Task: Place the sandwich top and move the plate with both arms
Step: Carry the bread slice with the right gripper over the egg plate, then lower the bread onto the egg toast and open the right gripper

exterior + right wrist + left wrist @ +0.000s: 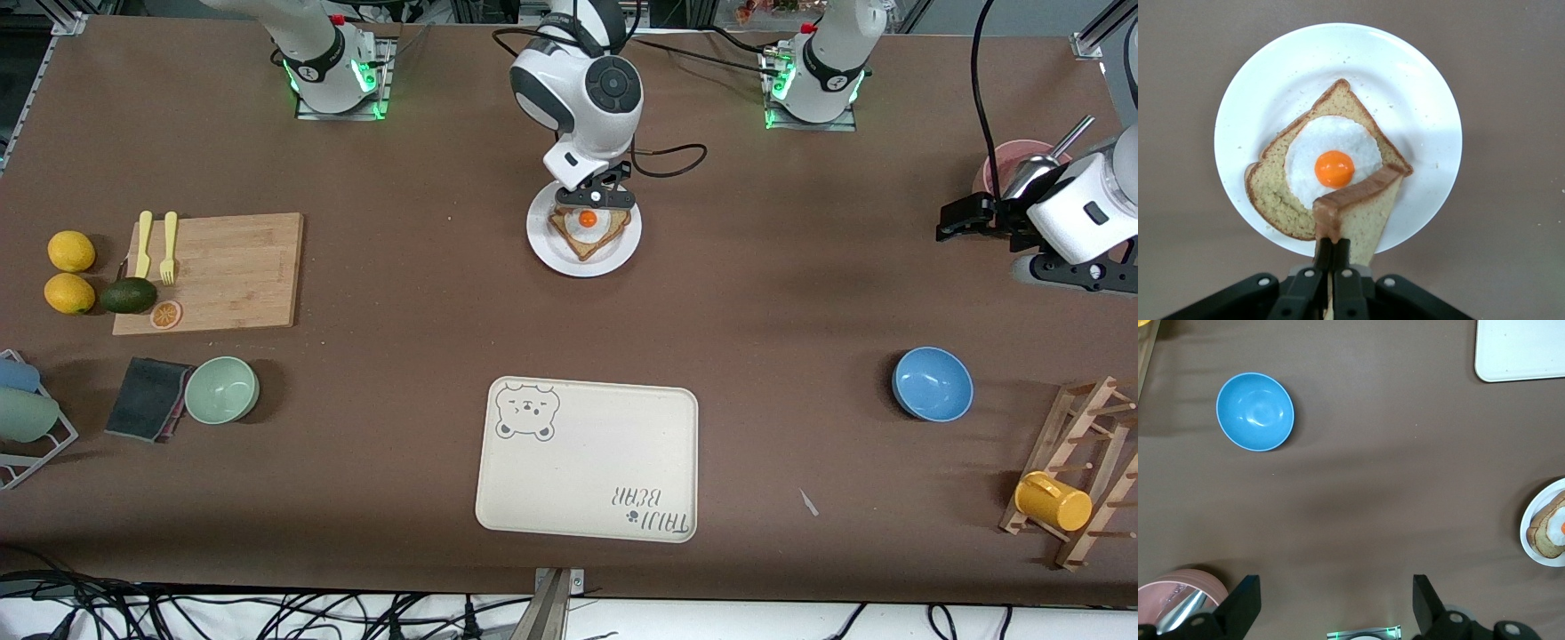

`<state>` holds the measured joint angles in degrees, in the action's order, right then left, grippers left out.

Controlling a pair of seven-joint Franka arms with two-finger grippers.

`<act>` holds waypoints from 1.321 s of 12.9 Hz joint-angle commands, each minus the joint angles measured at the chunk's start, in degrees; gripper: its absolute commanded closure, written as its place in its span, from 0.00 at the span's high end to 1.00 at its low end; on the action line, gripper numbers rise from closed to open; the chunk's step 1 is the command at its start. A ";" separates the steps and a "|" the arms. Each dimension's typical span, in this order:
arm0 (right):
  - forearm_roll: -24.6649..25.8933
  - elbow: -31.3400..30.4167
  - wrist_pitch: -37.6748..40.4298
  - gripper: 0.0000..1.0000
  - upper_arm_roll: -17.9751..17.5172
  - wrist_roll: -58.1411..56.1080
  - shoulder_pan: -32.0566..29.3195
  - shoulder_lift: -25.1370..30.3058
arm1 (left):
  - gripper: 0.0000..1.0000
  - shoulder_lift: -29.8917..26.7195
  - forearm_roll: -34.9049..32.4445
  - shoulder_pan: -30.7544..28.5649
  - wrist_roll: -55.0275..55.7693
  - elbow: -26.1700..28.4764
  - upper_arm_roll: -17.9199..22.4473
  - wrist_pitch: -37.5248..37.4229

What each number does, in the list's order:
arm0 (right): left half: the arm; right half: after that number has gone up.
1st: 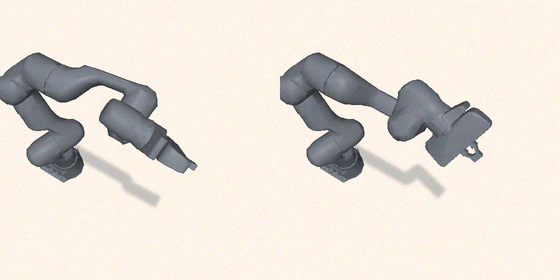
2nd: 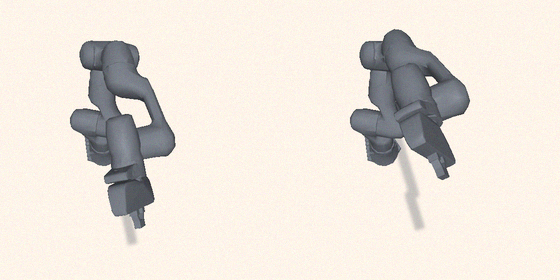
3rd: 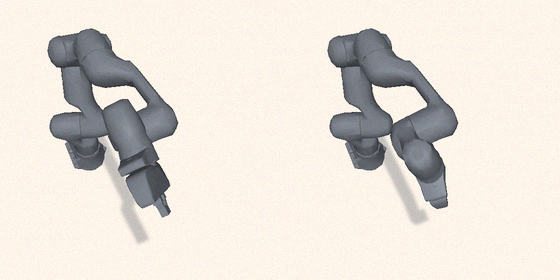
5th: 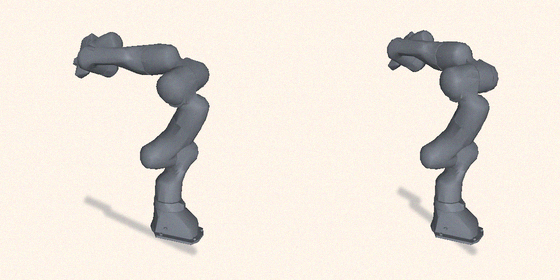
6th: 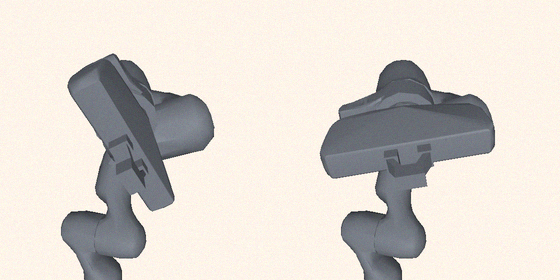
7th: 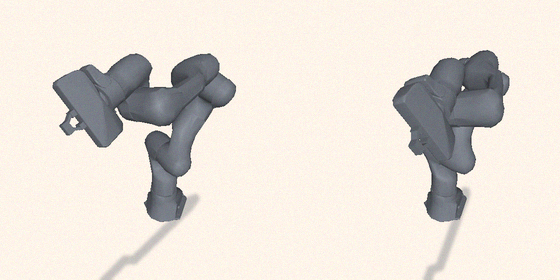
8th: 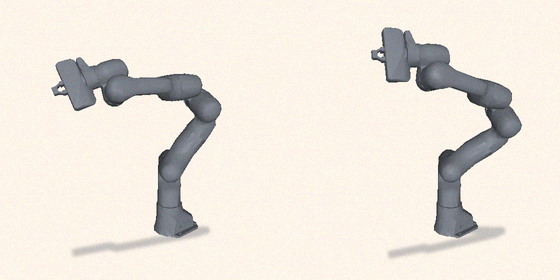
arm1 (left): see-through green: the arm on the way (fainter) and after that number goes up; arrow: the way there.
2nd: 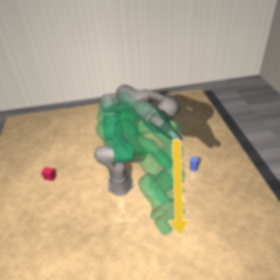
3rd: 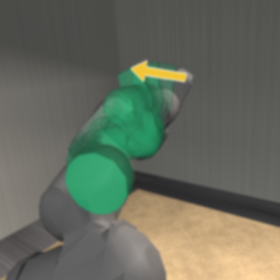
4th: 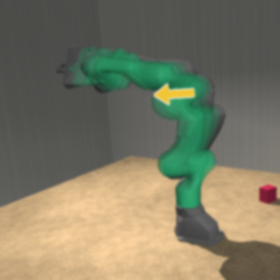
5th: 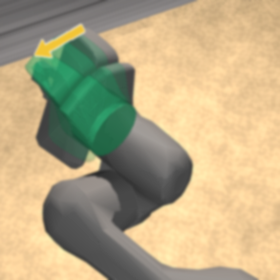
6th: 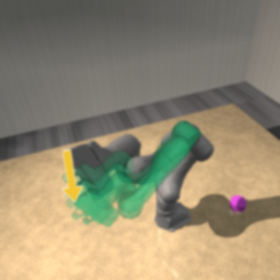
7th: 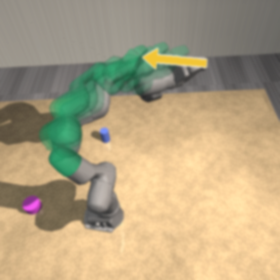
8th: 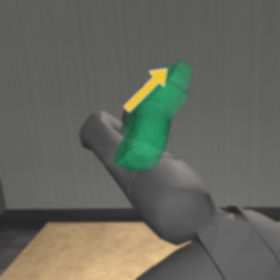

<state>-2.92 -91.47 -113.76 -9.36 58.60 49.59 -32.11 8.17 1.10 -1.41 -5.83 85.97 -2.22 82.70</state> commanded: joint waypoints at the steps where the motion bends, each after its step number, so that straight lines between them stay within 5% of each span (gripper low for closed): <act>1: 1.07 1.30 0.46 0.00 0.66 0.38 0.07 -0.94 | 1.00 0.01 -1.54 0.10 -0.50 -0.81 0.02 -0.87; 6: 2.22 1.21 -1.46 0.00 1.63 0.20 0.07 -2.08 | 1.00 0.01 -1.54 0.10 -0.50 -0.81 0.02 -0.87; 7: 2.13 0.95 -2.43 0.15 1.63 0.29 0.07 -2.08 | 1.00 0.01 -1.54 0.10 -0.50 -0.81 0.02 -0.87; 8: 2.05 0.95 -3.05 0.81 1.63 0.55 0.07 -2.08 | 1.00 0.01 -1.54 0.10 -0.50 -0.81 0.02 -0.87; 9: 2.05 1.03 -4.18 1.00 1.80 0.82 -0.02 -2.00 | 1.00 0.01 -1.54 0.10 -0.50 -0.81 0.02 -0.87; 13: 1.61 1.39 -4.90 1.00 4.17 1.26 0.07 -0.77 | 1.00 0.01 -1.54 0.10 -0.50 -0.81 0.02 -0.87; 17: 1.69 0.86 -1.75 1.00 6.29 -0.58 -3.33 6.33 | 1.00 0.01 -1.01 0.18 -0.33 -0.72 0.02 -0.96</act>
<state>-1.86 -89.72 -118.53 -3.37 58.75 48.98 -30.73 8.17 1.10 -1.42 -5.83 85.97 -2.22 82.69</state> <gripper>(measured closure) 0.000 0.000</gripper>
